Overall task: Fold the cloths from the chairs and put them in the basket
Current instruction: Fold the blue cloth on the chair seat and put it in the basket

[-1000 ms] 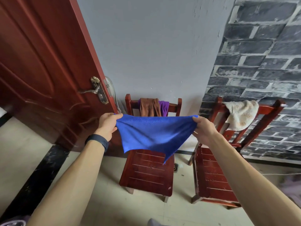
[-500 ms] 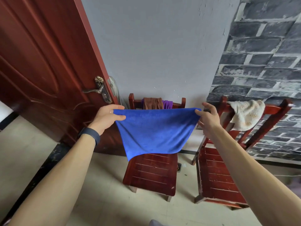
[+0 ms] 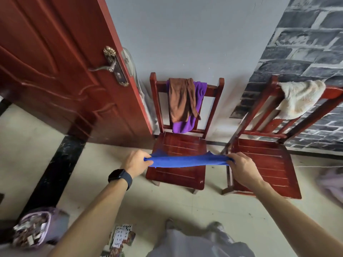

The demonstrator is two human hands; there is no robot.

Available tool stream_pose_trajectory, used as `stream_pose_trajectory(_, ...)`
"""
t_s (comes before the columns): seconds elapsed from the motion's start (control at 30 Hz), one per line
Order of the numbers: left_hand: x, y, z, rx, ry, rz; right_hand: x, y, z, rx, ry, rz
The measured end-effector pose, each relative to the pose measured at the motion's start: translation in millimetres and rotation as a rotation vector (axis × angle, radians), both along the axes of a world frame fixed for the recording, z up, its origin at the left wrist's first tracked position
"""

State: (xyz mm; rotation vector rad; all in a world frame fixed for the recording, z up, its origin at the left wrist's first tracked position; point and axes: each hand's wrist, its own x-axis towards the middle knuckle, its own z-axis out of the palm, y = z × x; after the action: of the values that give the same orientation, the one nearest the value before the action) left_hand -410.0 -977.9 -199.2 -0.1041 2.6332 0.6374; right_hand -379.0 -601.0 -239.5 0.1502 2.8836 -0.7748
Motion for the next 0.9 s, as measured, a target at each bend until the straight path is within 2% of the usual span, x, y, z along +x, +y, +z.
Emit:
stream_pose_trajectory(0.23, 28, -41, -57, -0.276, -0.052, -0.193, 62, -16, -42, 0.119, -0.159, 0.007)
stream_pose_trajectory(0.5, -44, -50, -99, -0.435, 0.060, -0.263, -5, -31, -77, 0.126, -0.246, -0.079)
stream_pose_trajectory(0.57, -69, -46, -120, -0.485, 0.039, -0.238, -33, -30, -100, 0.171, -0.285, -0.046)
stream_pose_trajectory(0.7, -115, -31, -171, -0.522, -0.037, -0.120, -94, -31, -155, 0.166, -0.322, -0.148)
stream_pose_trajectory(0.9, -175, -12, -243, -0.360, -0.110, 0.109, -157, -36, -228, -0.004, -0.393, -0.338)
